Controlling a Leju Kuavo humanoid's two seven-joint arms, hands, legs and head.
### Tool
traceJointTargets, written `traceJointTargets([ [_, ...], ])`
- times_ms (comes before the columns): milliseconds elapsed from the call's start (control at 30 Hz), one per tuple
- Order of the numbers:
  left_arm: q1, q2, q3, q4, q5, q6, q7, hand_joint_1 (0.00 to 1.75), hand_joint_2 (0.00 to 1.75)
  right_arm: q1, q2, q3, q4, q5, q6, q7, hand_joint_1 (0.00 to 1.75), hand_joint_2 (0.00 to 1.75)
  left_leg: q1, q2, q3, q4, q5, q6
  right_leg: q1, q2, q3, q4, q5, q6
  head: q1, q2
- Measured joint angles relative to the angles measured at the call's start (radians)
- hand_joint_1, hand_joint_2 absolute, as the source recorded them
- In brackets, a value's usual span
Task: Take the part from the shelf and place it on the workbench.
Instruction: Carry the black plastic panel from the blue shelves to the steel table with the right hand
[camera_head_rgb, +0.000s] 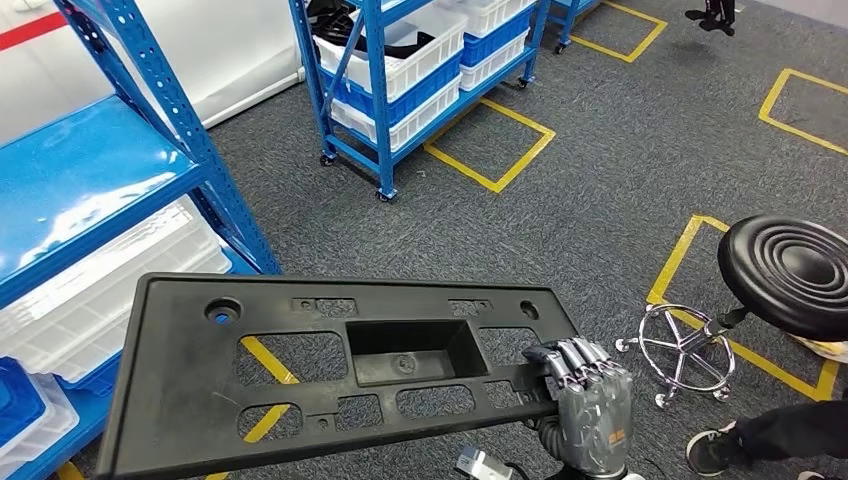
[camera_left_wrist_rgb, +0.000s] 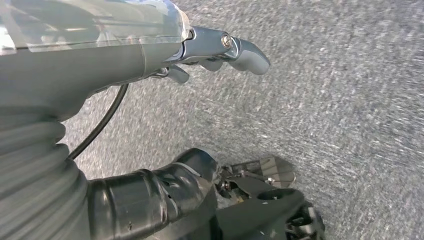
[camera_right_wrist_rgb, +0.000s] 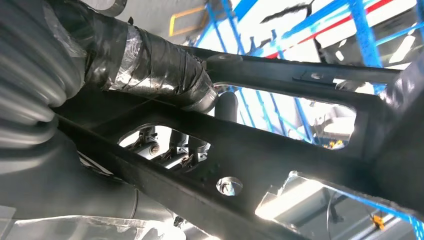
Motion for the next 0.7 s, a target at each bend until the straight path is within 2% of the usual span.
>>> traceJointTargets([
  [33, 0.0, 0.0, 0.001, 0.0, 0.0, 0.001, 0.0, 0.0, 1.75, 0.003, 0.003, -0.011, -0.005, -0.003, 0.0, -0.006, 1.75, 1.75, -0.003, 0.014, 0.001, -0.002, 0.001, 0.003, -0.001, -0.031, -0.027, 0.056, -0.032, 0.003, 0.001, 0.0],
  [100, 0.002, 0.0, 0.003, 0.0, 0.002, 0.002, -0.001, 0.0, 1.75, 0.013, 0.013, -0.032, -0.014, -0.013, 0.0, -0.021, 1.75, 1.75, -0.005, 0.043, 0.001, -0.002, -0.001, 0.005, -0.008, -0.052, -0.087, 0.18, -0.088, 0.011, 0.002, 0.0],
  [133, 0.002, 0.0, 0.004, 0.0, 0.003, 0.002, 0.0, 0.0, 1.75, 0.022, 0.019, -0.046, -0.02, -0.02, 0.0, -0.032, 1.75, 1.75, -0.005, 0.057, 0.001, -0.002, -0.003, 0.005, -0.013, -0.055, -0.103, 0.215, -0.095, 0.015, 0.002, 0.0],
  [167, 0.002, 0.0, 0.006, 0.0, 0.004, 0.003, 0.0, 0.0, 1.75, 0.031, 0.025, -0.061, -0.027, -0.028, 0.0, -0.043, 1.75, 1.75, -0.004, 0.069, 0.002, -0.002, -0.004, 0.003, -0.018, -0.058, -0.101, 0.213, -0.083, 0.019, 0.002, 0.0],
  [200, 0.002, 0.0, 0.007, 0.0, 0.005, 0.004, 0.0, 0.0, 1.75, 0.039, 0.032, -0.078, -0.035, -0.037, 0.0, -0.055, 1.75, 1.75, -0.004, 0.08, 0.003, -0.001, -0.007, 0.0, -0.023, -0.064, -0.078, 0.171, -0.054, 0.023, 0.002, 0.0],
  [233, 0.002, 0.0, 0.008, 0.0, 0.006, 0.004, 0.0, 0.0, 1.75, 0.045, 0.039, -0.095, -0.043, -0.046, 0.0, -0.067, 1.75, 1.75, -0.003, 0.09, 0.006, 0.002, -0.011, -0.005, -0.027, -0.08, -0.038, 0.1, -0.019, 0.027, 0.002, 0.0],
  [267, 0.002, 0.0, 0.01, 0.0, 0.007, 0.004, -0.001, 0.0, 1.75, 0.051, 0.046, -0.112, -0.052, -0.055, 0.0, -0.078, 1.75, 1.75, -0.004, 0.099, 0.009, 0.004, -0.017, -0.011, -0.025, -0.102, -0.001, 0.032, 0.005, 0.028, 0.002, 0.0],
  [300, 0.002, 0.0, 0.011, 0.0, 0.008, 0.004, -0.001, 0.0, 1.75, 0.057, 0.055, -0.13, -0.061, -0.064, 0.0, -0.089, 1.75, 1.75, -0.006, 0.106, 0.012, 0.008, -0.022, -0.018, -0.022, -0.118, 0.028, -0.022, 0.021, 0.024, 0.002, 0.0],
  [333, 0.002, 0.0, 0.013, 0.0, 0.01, 0.004, 0.0, 0.0, 1.75, 0.064, 0.064, -0.148, -0.069, -0.073, 0.0, -0.098, 1.75, 1.75, -0.008, 0.113, 0.015, 0.011, -0.026, -0.025, -0.017, -0.129, 0.042, -0.05, 0.025, 0.018, 0.001, 0.0],
  [367, 0.001, 0.0, 0.014, 0.0, 0.011, 0.005, 0.0, 0.0, 1.75, 0.07, 0.072, -0.164, -0.076, -0.08, 0.0, -0.106, 1.75, 1.75, -0.009, 0.12, 0.017, 0.012, -0.029, -0.03, -0.012, -0.126, 0.042, -0.054, 0.02, 0.011, 0.001, 0.0],
  [433, -0.001, 0.0, 0.015, 0.0, 0.011, 0.006, 0.0, 0.0, 1.75, 0.083, 0.086, -0.194, -0.09, -0.094, 0.0, -0.122, 1.75, 1.75, -0.005, 0.129, 0.022, 0.014, -0.036, -0.04, -0.011, -0.105, 0.041, -0.057, 0.022, -0.005, 0.0, 0.0],
  [500, -0.001, 0.0, 0.015, 0.0, 0.011, 0.006, 0.0, 0.0, 1.75, 0.092, 0.101, -0.218, -0.104, -0.107, 0.0, -0.138, 1.75, 1.75, 0.0, 0.096, 0.008, 0.054, -0.07, -0.047, -0.013, -0.085, 0.042, -0.061, 0.024, -0.02, 0.0, 0.0],
  [567, 0.001, -0.001, 0.015, 0.0, 0.01, 0.006, 0.0, 0.0, 1.75, 0.097, 0.114, -0.234, -0.115, -0.115, 0.0, -0.149, 1.75, 1.75, 0.002, 0.047, -0.048, 0.175, -0.137, -0.047, -0.012, -0.063, 0.043, -0.063, 0.026, -0.03, 0.0, 0.0],
  [600, 0.002, -0.001, 0.015, 0.0, 0.01, 0.006, 0.0, 0.0, 1.75, 0.1, 0.12, -0.241, -0.118, -0.117, 0.0, -0.152, 1.75, 1.75, 0.003, 0.037, -0.082, 0.245, -0.165, -0.046, -0.009, -0.051, 0.043, -0.062, 0.025, -0.033, 0.0, 0.0],
  [633, 0.003, -0.001, 0.016, 0.0, 0.011, 0.006, 0.0, 0.0, 1.75, 0.103, 0.124, -0.248, -0.121, -0.119, 0.0, -0.153, 1.75, 1.75, 0.002, 0.032, -0.109, 0.296, -0.176, -0.044, -0.006, -0.037, 0.044, -0.062, 0.025, -0.035, 0.0, 0.0],
  [667, 0.004, -0.001, 0.016, 0.0, 0.011, 0.006, 0.0, 0.0, 1.75, 0.106, 0.127, -0.254, -0.123, -0.12, 0.0, -0.154, 1.75, 1.75, 0.001, 0.03, -0.12, 0.312, -0.168, -0.04, -0.003, -0.023, 0.045, -0.061, 0.025, -0.035, 0.0, 0.0],
  [700, 0.004, -0.001, 0.016, 0.0, 0.011, 0.006, 0.0, 0.0, 1.75, 0.108, 0.13, -0.259, -0.124, -0.121, 0.0, -0.154, 1.75, 1.75, 0.0, 0.027, -0.111, 0.283, -0.138, -0.035, -0.001, -0.008, 0.046, -0.061, 0.025, -0.035, 0.0, 0.0],
])
